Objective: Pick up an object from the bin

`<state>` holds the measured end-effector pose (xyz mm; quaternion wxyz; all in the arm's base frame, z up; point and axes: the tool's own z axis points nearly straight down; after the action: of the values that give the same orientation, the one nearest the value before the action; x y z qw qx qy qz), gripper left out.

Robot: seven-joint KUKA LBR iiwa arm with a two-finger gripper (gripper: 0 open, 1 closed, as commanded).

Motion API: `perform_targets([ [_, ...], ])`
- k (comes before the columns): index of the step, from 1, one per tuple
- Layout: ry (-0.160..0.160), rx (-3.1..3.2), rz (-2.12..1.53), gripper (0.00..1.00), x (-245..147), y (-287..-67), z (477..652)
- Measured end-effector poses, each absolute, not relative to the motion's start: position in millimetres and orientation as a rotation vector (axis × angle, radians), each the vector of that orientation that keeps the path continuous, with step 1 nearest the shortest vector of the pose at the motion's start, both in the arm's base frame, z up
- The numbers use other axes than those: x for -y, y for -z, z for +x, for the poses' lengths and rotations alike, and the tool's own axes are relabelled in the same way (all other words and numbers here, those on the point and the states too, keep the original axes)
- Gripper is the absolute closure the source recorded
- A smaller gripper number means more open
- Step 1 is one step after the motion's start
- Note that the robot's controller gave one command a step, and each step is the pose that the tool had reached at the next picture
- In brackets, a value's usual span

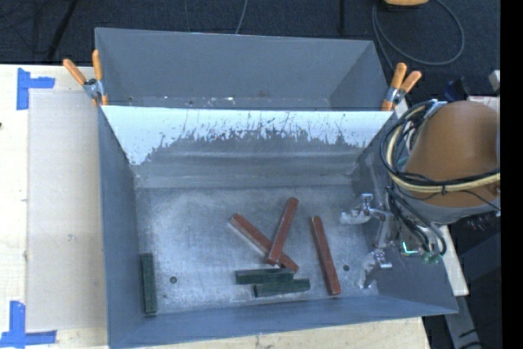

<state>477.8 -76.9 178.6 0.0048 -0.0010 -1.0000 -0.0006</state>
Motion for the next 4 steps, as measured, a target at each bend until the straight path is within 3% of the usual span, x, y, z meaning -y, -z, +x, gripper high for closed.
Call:
perform_targets([
  [1,0.000,3.140,0.002,0.00,76.6,-182.3,479.6],
  [2,0.000,3.098,0.519,0.00,71.0,-151.2,492.8],
  [3,0.001,3.082,0.606,0.00,18.4,-139.9,505.3],
  [4,0.002,3.129,0.282,0.00,-0.9,-129.9,516.4],
])
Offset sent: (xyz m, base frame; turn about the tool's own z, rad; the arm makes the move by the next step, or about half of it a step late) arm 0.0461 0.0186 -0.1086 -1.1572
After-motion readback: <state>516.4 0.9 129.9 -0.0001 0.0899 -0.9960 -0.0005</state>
